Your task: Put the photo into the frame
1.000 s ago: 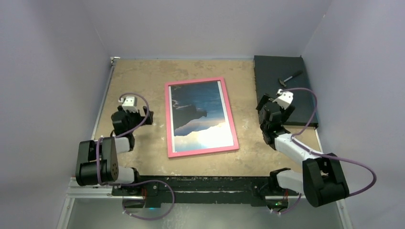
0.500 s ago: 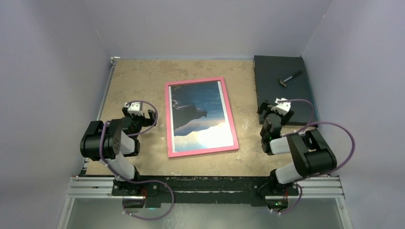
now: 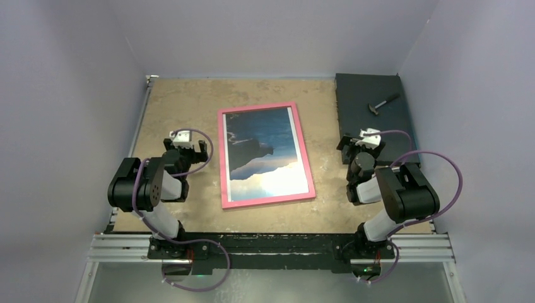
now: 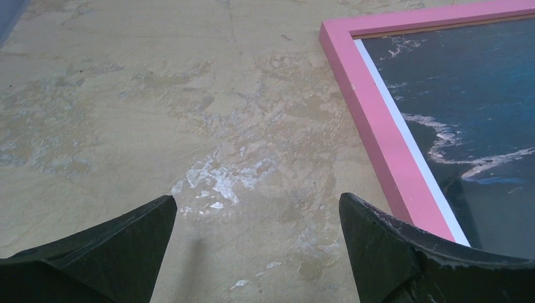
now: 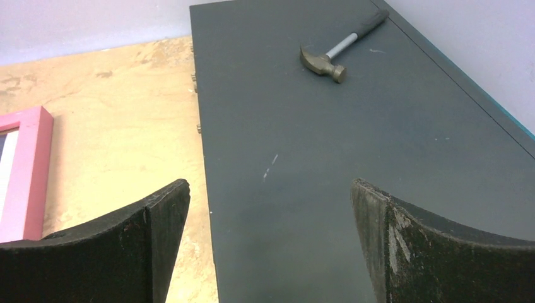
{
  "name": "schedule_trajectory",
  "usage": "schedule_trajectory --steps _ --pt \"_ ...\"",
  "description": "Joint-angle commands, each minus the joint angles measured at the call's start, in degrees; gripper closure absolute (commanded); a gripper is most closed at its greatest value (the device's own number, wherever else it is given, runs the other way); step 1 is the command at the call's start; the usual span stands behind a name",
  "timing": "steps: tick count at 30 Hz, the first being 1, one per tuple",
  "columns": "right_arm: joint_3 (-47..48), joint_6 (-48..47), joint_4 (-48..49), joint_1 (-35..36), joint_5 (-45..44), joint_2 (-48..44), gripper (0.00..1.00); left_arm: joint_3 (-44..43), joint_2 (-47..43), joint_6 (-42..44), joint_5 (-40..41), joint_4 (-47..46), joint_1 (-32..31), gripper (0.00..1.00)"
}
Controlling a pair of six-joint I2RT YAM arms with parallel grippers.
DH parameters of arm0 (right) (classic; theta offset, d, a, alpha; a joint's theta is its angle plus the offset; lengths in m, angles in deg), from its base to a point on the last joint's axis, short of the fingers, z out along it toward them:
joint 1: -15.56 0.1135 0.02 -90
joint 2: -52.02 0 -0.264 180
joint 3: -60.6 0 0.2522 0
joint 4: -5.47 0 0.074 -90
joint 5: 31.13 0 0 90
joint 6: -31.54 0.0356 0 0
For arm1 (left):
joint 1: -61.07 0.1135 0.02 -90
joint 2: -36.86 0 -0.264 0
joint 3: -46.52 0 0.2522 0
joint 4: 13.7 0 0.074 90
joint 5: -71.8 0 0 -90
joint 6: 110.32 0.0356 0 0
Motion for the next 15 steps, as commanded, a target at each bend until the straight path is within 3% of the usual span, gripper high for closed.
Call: schedule_trajectory --steps 1,15 --pt "0.20 -1.31 5.31 -0.34 0.57 -0.36 0.01 -0.79 -1.55 0.79 1.36 -1.49 -0.26 0.00" --pt "0.13 -1.59 6.30 -0.30 0.64 -0.06 0.01 -1.87 -1.26 1.43 4.13 0.49 -0.77 0.00"
